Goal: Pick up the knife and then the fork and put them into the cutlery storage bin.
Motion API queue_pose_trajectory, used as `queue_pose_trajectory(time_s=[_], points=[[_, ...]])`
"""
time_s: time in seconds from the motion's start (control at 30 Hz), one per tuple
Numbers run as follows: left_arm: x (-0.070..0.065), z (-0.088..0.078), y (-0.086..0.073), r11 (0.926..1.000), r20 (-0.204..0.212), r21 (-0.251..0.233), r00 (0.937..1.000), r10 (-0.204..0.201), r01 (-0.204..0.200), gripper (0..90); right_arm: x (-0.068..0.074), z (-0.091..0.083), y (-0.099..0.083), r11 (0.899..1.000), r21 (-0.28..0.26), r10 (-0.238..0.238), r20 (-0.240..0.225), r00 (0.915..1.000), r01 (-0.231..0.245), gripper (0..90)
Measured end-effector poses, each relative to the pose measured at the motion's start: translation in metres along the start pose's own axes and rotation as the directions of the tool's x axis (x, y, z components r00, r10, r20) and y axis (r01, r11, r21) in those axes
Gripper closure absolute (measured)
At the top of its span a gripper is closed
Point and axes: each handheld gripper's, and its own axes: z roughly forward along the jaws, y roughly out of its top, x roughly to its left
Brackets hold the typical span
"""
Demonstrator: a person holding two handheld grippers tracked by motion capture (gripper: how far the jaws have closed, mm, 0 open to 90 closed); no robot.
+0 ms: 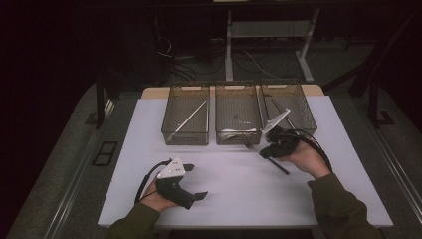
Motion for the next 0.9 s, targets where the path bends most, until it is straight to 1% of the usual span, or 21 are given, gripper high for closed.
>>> queue_pose_trajectory(time_s=[0.03, 0.07, 0.17, 0.2, 0.23, 0.37, 0.53, 0.6, 0.77, 0.8, 0.83, 0.9], points=[[0.000, 0.000, 0.000, 1.0000, 0.001, 0.000, 1.0000, 0.001, -0.001, 0.0, -0.003, -0.003, -0.002, 1.000, -0.020, 0.016, -0.002, 0.9999, -0.016, 84.7], [0.000, 0.000, 0.000, 1.0000, 0.001, 0.000, 1.0000, 0.001, -0.001, 0.0, -0.004, -0.005, -0.003, 0.999, -0.029, 0.028, -0.005, 0.9996, -0.028, 84.7], [0.000, 0.000, 0.000, 1.0000, 0.001, 0.001, 1.0000, 0.001, -0.001, 0.0, -0.007, -0.011, -0.006, 0.996, -0.069, 0.050, 0.010, 0.9987, -0.049, 84.7], [0.000, 0.000, 0.000, 1.0000, 0.001, 0.001, 1.0000, 0.001, -0.001, 0.0, -0.007, -0.011, -0.006, 0.996, -0.069, 0.050, 0.010, 0.9987, -0.049, 84.7], [0.000, 0.000, 0.000, 1.0000, 0.001, 0.000, 1.0000, 0.000, 0.000, 0.0, -0.010, -0.015, -0.007, 0.994, -0.091, 0.064, 0.011, 0.9979, -0.063, 84.7], [0.001, 0.000, 0.000, 1.0000, 0.001, 0.001, 1.0000, 0.003, -0.003, 0.0, -0.015, -0.025, -0.012, 0.985, -0.148, 0.089, 0.015, 0.9959, -0.086, 84.8], [0.001, 0.000, 0.000, 1.0000, 0.000, 0.000, 1.0000, 0.002, -0.002, 0.0, -0.021, -0.038, -0.017, 0.970, -0.216, 0.120, 0.019, 0.9926, -0.113, 84.8], [0.001, -0.001, 0.000, 1.0000, 0.000, -0.002, 1.0000, 0.000, 0.000, 0.0, -0.023, -0.042, -0.019, 0.962, -0.241, 0.136, 0.016, 0.9906, -0.128, 84.8], [0.001, -0.001, 0.000, 1.0000, -0.001, -0.004, 1.0000, -0.003, 0.003, 0.0, -0.029, -0.053, -0.024, 0.943, -0.297, 0.162, 0.019, 0.9867, -0.149, 84.8], [0.001, -0.001, 0.000, 1.0000, -0.001, -0.004, 1.0000, -0.003, 0.003, 0.0, -0.029, -0.053, -0.024, 0.943, -0.297, 0.162, 0.019, 0.9867, -0.149, 84.8], [0.002, 0.000, -0.001, 1.0000, -0.003, -0.003, 1.0000, -0.003, 0.003, 0.0, -0.031, -0.058, -0.025, 0.936, -0.314, 0.174, 0.019, 0.9846, -0.159, 84.8], [0.003, -0.001, -0.001, 1.0000, -0.003, -0.008, 1.0000, -0.005, 0.005, 0.0, -0.034, -0.062, -0.026, 0.929, -0.331, 0.182, 0.021, 0.9831, -0.165, 84.8]])
